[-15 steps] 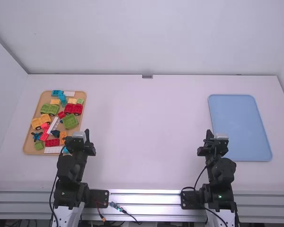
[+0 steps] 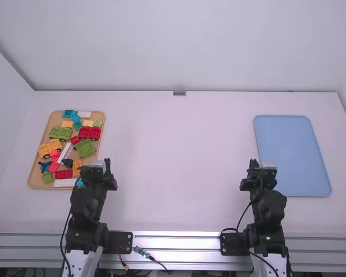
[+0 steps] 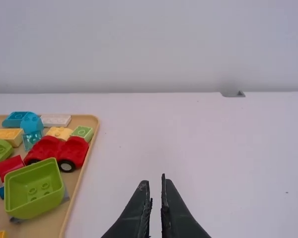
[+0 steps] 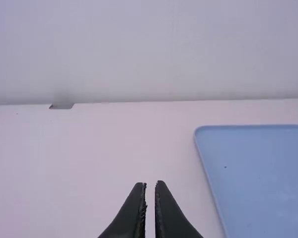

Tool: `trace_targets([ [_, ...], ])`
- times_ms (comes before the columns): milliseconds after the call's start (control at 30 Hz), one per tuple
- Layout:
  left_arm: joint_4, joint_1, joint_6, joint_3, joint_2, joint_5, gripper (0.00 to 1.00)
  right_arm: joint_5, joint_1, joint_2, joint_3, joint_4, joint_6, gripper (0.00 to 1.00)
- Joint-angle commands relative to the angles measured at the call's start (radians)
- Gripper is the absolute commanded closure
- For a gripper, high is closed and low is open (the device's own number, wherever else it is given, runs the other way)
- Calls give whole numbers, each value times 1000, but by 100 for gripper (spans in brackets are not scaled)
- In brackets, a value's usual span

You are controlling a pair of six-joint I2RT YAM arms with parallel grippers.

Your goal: Assemble lego blocks to make yellow taxi

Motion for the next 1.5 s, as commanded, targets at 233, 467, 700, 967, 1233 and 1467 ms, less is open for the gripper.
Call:
trace_targets([
  [233, 12, -7, -10, 104, 117, -19, 81, -14, 11, 146, 131, -2, -1, 81],
  [467, 21, -11, -19, 173, 216, -28, 69, -45, 22, 287, 220, 16, -7, 69],
  [700, 33, -15, -27, 242, 316, -39, 57, -60, 51, 426, 311, 40, -23, 57],
  [967, 71, -21, -80, 337, 469, -59, 41, 24, 101, 642, 443, 41, 20, 41],
  [1233, 97, -26, -217, 442, 638, -124, 25, 25, 122, 906, 649, -67, 46, 25],
  [1467, 35, -1, -327, 612, 853, -208, 14, 28, 166, 1058, 752, -81, 49, 14],
])
